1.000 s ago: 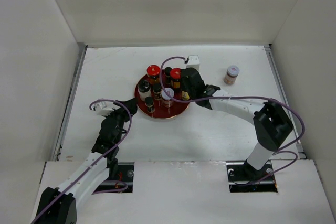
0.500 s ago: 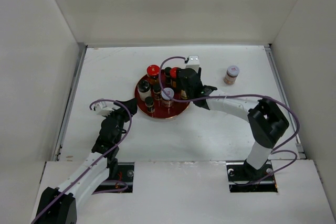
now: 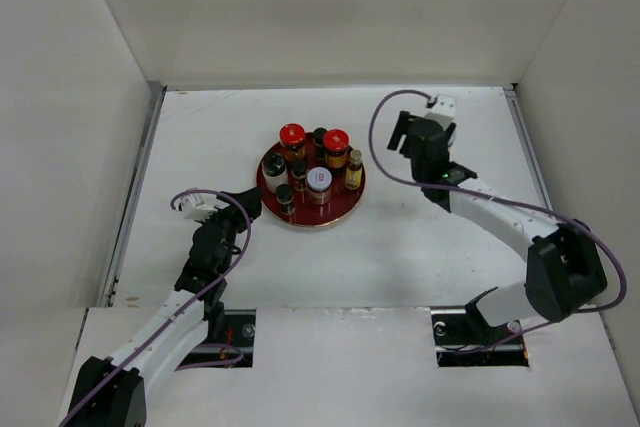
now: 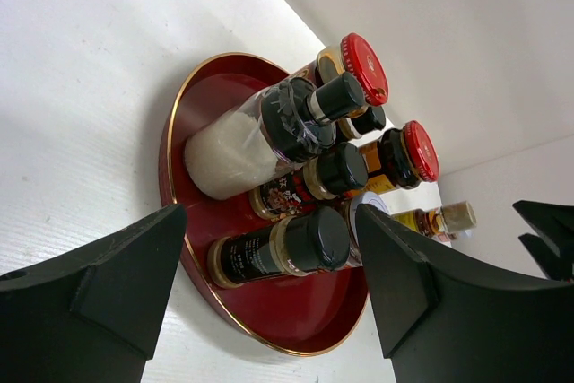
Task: Organize the condiment bottles
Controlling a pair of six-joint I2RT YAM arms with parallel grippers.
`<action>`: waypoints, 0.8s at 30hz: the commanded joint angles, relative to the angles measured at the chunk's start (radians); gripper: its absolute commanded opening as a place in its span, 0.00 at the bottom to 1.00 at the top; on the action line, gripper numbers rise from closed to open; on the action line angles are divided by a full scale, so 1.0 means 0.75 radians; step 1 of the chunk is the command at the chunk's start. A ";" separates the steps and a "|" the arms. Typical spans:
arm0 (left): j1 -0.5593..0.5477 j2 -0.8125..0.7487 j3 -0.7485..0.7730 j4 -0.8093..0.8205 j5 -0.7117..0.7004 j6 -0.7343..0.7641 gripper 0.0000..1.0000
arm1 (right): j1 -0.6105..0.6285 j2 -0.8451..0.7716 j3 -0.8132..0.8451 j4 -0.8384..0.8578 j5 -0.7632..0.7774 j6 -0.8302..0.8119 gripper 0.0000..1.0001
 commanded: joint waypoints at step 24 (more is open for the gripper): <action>-0.018 0.064 -0.158 0.097 -0.009 -0.001 0.75 | -0.489 0.569 0.362 -0.006 -0.170 -0.073 0.92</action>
